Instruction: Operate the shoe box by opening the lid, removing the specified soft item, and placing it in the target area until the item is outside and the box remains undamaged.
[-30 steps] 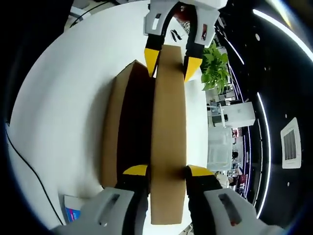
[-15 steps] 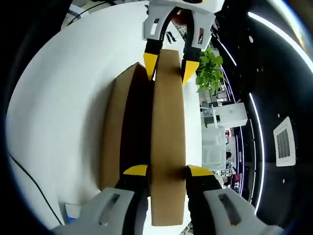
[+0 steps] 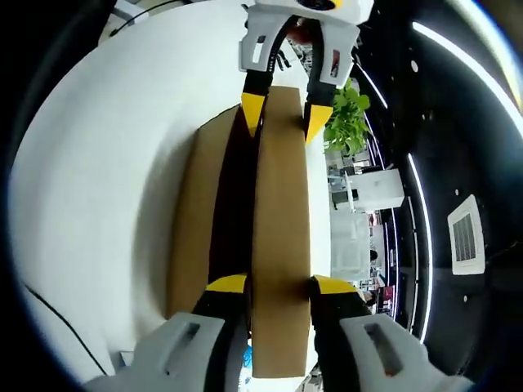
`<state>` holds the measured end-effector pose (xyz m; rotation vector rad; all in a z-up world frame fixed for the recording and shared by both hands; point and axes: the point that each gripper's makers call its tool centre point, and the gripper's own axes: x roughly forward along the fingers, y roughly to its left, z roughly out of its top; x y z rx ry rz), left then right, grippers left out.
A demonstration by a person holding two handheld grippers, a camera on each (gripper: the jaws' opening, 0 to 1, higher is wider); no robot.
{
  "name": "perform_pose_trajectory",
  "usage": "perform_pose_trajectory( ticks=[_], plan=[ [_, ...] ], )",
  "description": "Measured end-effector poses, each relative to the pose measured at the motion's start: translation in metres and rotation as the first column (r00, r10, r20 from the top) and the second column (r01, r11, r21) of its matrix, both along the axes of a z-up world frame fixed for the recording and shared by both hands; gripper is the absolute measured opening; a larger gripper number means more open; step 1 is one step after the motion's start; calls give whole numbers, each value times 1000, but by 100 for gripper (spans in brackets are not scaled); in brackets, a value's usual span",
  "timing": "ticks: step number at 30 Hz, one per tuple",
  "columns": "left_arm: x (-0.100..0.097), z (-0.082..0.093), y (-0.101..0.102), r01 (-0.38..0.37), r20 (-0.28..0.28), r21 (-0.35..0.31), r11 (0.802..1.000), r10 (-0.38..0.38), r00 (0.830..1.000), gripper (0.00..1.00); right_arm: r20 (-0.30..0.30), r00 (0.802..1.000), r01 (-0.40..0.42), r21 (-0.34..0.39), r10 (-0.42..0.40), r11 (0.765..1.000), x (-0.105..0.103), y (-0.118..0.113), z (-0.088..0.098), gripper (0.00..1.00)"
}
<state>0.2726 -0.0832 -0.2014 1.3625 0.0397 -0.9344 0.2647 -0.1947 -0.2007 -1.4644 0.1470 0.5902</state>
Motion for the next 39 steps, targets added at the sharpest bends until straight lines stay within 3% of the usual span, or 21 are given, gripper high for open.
perform_pose_trajectory(
  ticks=[27,39],
  plan=[
    [-4,-23,1,9,95,5,1000,-10,995,30,66,998,21,50,-24,999,-15,6,-22,28],
    [-4,-27,4,3,104,0,1000,-3,995,31,77,997,20,65,-25,998,-18,9,-26,28]
  ],
)
